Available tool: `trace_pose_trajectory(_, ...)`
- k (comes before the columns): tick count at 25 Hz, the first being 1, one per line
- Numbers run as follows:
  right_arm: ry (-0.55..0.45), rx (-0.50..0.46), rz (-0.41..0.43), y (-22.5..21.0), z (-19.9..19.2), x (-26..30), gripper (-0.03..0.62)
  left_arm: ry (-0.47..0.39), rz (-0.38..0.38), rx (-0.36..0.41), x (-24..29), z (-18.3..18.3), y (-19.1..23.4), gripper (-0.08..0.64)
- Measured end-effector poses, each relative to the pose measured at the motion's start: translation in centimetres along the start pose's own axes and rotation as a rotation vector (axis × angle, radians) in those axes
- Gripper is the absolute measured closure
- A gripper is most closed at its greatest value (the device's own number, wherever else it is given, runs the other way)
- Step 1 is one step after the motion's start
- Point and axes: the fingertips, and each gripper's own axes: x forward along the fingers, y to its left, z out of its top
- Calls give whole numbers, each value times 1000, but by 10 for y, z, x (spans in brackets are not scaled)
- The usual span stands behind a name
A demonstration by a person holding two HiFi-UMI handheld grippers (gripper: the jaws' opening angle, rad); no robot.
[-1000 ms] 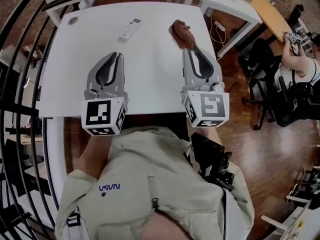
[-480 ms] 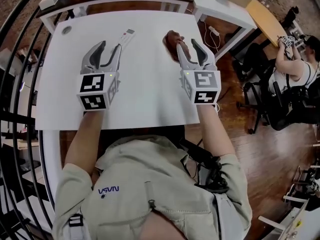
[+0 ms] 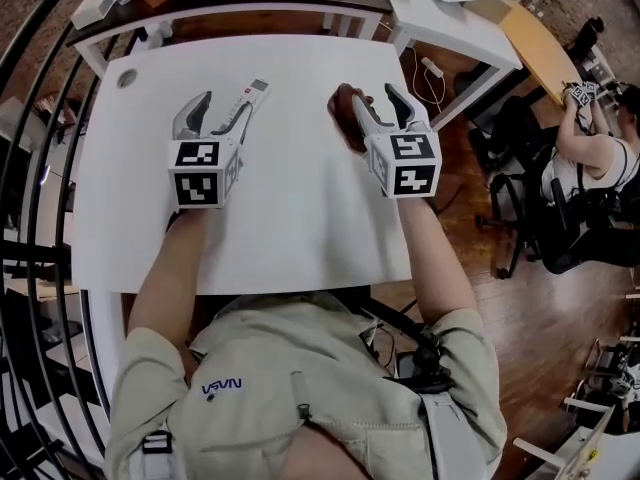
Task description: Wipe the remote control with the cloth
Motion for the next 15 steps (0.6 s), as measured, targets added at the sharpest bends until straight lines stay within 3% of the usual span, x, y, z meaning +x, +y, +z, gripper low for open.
trace_pose_trajectory(9, 120, -12, 57, 6, -30, 30, 330, 196, -79, 31, 35, -47, -2, 195)
trace_pose_trajectory(15, 178, 0, 88, 7, -50, 40, 319, 252, -100, -6, 48, -60, 2, 187)
